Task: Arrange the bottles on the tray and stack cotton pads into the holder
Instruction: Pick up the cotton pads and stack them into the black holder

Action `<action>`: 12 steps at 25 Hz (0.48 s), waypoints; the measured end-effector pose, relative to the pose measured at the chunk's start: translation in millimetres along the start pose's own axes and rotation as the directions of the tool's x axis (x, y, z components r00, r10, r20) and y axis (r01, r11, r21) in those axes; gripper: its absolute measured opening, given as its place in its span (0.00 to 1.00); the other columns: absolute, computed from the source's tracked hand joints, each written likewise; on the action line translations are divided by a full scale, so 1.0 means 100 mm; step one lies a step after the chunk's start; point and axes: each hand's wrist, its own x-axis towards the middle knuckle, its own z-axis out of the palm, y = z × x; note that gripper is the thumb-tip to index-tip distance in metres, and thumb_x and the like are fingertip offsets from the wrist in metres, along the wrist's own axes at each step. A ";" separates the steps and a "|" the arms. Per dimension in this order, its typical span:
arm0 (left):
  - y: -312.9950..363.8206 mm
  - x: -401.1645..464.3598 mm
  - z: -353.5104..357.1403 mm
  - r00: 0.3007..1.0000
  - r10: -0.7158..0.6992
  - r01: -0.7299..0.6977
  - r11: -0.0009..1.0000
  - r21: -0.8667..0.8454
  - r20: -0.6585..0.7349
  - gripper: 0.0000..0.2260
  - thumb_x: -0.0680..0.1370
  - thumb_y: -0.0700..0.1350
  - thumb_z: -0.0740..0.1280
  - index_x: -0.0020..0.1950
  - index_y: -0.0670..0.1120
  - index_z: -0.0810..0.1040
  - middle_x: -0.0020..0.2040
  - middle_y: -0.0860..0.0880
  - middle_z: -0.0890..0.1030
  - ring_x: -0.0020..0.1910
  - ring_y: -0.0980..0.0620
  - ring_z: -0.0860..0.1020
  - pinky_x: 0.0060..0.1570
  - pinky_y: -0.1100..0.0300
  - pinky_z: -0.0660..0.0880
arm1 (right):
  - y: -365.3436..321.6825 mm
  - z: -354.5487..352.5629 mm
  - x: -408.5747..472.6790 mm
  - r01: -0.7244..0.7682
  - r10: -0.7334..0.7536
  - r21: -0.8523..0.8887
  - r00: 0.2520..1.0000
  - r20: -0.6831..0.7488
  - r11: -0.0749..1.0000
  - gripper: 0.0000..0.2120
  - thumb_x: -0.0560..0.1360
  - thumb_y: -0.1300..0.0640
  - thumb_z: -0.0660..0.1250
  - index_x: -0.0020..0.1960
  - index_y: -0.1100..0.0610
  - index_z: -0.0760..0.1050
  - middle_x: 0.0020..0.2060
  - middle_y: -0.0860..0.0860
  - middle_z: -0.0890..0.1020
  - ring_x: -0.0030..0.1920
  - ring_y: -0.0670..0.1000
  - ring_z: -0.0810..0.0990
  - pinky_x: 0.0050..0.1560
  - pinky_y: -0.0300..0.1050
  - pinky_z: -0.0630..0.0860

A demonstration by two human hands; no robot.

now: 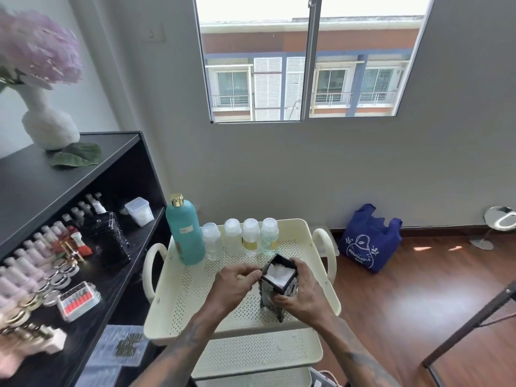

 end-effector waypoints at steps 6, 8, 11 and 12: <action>0.10 0.18 0.02 0.984 -0.173 0.177 0.965 -0.195 0.039 0.06 0.77 0.42 0.71 0.52 0.44 0.85 0.45 0.45 0.86 0.39 0.51 0.80 0.47 0.53 0.80 | 0.00 -0.02 -0.29 0.009 -0.004 -0.107 0.999 0.047 0.994 0.46 0.70 0.34 0.67 0.77 0.49 0.49 0.70 0.49 0.68 0.66 0.50 0.72 0.66 0.47 0.72; 0.13 0.20 0.07 0.979 -0.193 0.201 0.948 -0.245 0.059 0.06 0.77 0.41 0.71 0.52 0.42 0.85 0.46 0.43 0.86 0.42 0.49 0.82 0.52 0.49 0.80 | 0.02 -0.03 -0.34 -0.009 0.009 -0.141 1.000 -0.002 0.990 0.43 0.73 0.36 0.66 0.78 0.50 0.47 0.71 0.49 0.67 0.67 0.51 0.72 0.66 0.48 0.71; 0.16 0.21 0.14 0.978 -0.195 0.208 0.941 -0.268 0.074 0.07 0.77 0.41 0.71 0.54 0.42 0.84 0.47 0.43 0.86 0.44 0.47 0.84 0.52 0.51 0.82 | -0.02 -0.10 -0.27 -0.032 0.028 -0.240 0.999 -0.020 0.970 0.47 0.73 0.35 0.65 0.79 0.50 0.41 0.71 0.48 0.66 0.63 0.51 0.75 0.61 0.49 0.74; 0.17 0.21 0.15 0.979 -0.193 0.205 0.944 -0.261 0.068 0.08 0.77 0.42 0.71 0.54 0.43 0.84 0.48 0.44 0.86 0.44 0.47 0.84 0.50 0.53 0.81 | -0.04 -0.12 -0.24 -0.025 0.024 -0.270 1.000 -0.008 0.962 0.49 0.73 0.34 0.65 0.79 0.49 0.38 0.71 0.47 0.65 0.61 0.51 0.76 0.60 0.48 0.75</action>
